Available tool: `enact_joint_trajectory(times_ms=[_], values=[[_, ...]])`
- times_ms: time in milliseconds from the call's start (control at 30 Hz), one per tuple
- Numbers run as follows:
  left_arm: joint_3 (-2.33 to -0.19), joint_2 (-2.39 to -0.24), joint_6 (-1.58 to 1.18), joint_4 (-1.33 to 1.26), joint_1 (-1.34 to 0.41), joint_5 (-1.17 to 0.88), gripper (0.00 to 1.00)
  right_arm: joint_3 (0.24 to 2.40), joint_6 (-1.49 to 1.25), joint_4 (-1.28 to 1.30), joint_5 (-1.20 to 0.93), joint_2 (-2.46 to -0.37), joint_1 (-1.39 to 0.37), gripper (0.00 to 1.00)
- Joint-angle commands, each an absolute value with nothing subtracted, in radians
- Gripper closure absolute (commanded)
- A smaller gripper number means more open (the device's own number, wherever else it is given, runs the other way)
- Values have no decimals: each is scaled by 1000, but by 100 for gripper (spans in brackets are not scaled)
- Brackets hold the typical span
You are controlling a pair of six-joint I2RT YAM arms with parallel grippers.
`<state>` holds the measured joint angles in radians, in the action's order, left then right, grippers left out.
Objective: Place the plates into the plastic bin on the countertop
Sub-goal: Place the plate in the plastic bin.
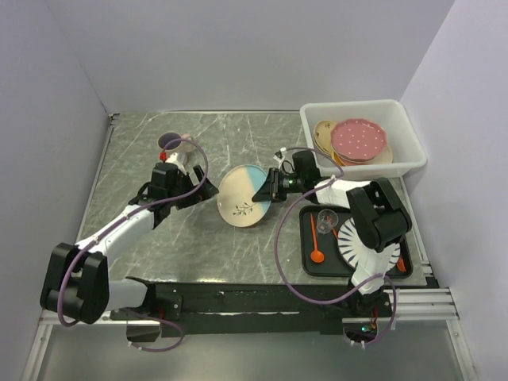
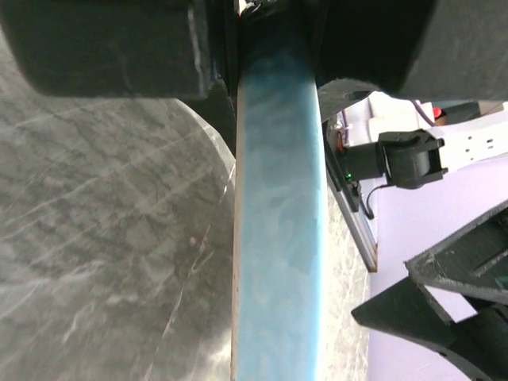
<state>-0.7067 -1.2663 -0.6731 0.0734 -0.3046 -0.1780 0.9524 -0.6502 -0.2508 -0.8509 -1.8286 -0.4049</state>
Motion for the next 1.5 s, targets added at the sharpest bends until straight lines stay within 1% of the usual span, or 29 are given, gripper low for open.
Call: enact_joint_trajectory(times_ms=[0,33,233,567,867,1133,1467], values=[[-709,-1227,-667,63,-305,-167,1,1078,-600,-238,-868,-1738,-384,100],[-707,-1226,-666,67,-305,-164,1,1095,-580,-185,-859,-1738,-376,100],[-703,-1212,-670,66,-305,-166,1,1186,-552,-97,-836,-1721,-301,100],[-700,-1221,-675,61,-305,-176,1,1275,-612,-111,-876,-1704,-170,100],[-684,-1244,-683,48,-305,-186,1,1341,-664,-147,-876,-1709,-127,100],[-693,-1253,-680,54,-305,-190,1,1365,-695,-164,-867,-1690,-39,100],[-699,-1276,-680,49,-305,-199,1,1333,-722,-187,-842,-1649,95,100]])
